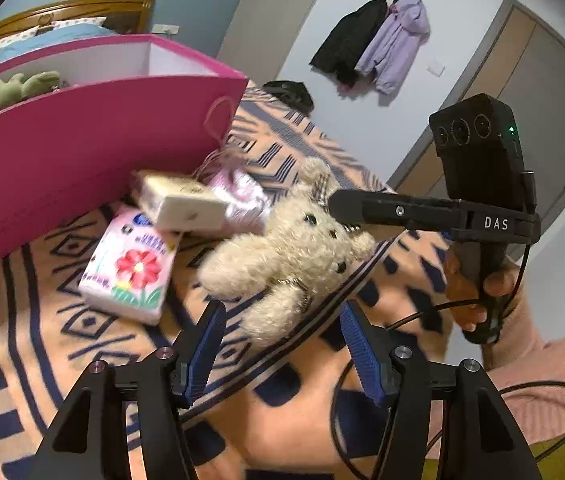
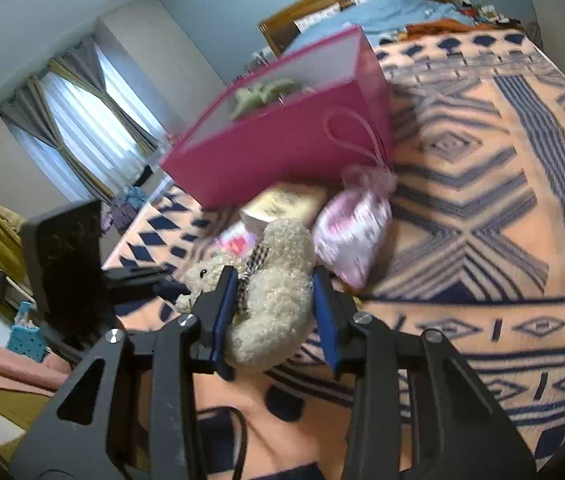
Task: Organize objects
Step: 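Lift the teddy bear over the magenta box and open both grippers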
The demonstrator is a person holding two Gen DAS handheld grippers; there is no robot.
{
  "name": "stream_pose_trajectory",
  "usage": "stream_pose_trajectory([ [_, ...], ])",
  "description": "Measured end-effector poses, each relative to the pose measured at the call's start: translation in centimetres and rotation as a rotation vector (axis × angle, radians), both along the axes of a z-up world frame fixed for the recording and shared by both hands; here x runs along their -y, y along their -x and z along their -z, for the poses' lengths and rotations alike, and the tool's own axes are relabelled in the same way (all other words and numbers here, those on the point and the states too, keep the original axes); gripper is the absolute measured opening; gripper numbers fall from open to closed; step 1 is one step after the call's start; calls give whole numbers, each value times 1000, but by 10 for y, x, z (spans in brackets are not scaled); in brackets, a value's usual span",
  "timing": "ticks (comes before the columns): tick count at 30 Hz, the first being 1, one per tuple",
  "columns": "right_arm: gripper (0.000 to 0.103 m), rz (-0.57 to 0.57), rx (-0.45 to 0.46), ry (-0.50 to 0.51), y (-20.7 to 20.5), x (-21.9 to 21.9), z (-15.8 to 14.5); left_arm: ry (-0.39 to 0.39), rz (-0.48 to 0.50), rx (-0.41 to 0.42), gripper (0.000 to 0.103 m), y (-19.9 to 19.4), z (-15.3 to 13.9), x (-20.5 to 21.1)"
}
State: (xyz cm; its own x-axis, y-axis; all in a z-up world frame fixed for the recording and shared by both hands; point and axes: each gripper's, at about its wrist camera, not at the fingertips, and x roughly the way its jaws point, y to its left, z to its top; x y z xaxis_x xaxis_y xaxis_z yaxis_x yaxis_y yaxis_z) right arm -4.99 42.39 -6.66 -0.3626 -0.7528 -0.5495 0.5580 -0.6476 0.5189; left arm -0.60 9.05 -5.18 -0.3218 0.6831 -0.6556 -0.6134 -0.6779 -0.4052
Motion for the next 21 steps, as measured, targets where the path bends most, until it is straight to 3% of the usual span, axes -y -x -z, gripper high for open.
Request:
stream_pose_trajectory([
  [5,40,-19,-47,20,-1,7,-18,-35,-25,-33,60,4,-16,2],
  [8,40,-21,-78,-4,0,15,-25,-35,-59,-54,47,9,-27,5],
  [10,40,-25,-97,-1,3,18,-30,-47,-75,-62,45,14,-34,8],
  [21,40,3,-179,18,33,22,-62,-60,-134,-142,45,46,-72,18],
])
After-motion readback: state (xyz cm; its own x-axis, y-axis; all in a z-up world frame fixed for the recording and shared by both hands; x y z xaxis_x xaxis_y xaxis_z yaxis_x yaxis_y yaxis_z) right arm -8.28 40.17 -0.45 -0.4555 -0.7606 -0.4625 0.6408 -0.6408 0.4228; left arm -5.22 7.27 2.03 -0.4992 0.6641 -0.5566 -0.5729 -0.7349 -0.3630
